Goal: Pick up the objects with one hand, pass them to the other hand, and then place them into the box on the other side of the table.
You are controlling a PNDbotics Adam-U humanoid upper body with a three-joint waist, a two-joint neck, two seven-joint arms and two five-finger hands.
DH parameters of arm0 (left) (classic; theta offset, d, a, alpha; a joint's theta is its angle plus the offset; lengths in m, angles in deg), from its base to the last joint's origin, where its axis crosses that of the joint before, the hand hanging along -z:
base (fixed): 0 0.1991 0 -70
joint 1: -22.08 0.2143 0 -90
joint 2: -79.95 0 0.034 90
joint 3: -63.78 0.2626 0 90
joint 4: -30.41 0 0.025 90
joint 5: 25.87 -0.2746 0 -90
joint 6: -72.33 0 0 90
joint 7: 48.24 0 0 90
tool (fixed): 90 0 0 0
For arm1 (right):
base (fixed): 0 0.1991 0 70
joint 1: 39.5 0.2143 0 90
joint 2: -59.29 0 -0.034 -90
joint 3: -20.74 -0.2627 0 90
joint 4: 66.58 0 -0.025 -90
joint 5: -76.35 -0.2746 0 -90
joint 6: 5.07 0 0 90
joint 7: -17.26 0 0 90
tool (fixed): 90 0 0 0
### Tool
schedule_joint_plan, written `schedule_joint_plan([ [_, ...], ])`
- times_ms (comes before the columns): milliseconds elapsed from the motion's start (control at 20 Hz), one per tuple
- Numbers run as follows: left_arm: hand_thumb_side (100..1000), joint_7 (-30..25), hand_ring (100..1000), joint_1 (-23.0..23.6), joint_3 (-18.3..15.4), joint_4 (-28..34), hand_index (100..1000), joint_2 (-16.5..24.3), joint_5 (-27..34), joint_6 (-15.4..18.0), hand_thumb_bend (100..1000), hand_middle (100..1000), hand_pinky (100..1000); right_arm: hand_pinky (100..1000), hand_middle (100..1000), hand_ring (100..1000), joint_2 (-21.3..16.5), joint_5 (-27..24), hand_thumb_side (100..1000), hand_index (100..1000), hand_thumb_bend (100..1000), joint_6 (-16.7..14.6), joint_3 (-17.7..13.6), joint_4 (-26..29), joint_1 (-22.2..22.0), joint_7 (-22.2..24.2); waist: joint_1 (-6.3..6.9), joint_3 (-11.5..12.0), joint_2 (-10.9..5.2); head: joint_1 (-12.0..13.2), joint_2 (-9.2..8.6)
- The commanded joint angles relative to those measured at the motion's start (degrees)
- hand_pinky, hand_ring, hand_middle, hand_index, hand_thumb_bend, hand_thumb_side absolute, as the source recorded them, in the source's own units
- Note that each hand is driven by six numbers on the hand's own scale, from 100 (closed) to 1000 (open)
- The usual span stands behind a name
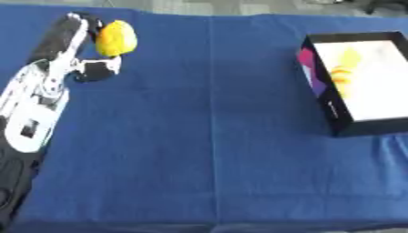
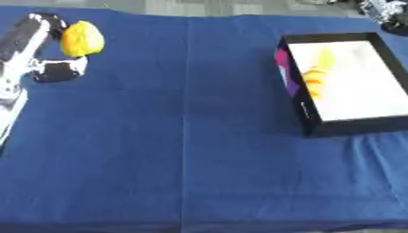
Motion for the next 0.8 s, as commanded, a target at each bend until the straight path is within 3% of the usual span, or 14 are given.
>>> schedule_joint_plan([
  [50, 121, 3.1, 617, -0.6, 0.5, -0.6, 570, -1.6, 0.8, 2.3, 100, 619, 762, 928, 1000, 1000, -1.4, 1.3, 452, 1000, 100, -0.8, 0.6, 0.0, 1.1, 1.0, -0.98, -0.2, -2.16, -0.3, -0.06],
  [500, 135, 11.6, 610, -1.0, 2.4, -3.4, 568, -4.8, 1.6, 7.9, 100, 615, 762, 925, 1000, 1000, -1.6, 3.4, 430, 1000, 100, -2.5, 4.0, -0.7, 3.3, 1.7, -1.06, -0.3, -2.30, -0.8, -0.06],
  [800, 157, 13.4, 608, -0.9, 3.9, -4.3, 569, -6.6, 2.5, 12.5, 100, 614, 760, 921, 1000, 1000, -1.6, 5.5, 382, 1000, 100, -3.1, 6.8, -1.7, 5.2, 2.8, -1.45, -0.4, -2.44, -1.2, -0.06],
])
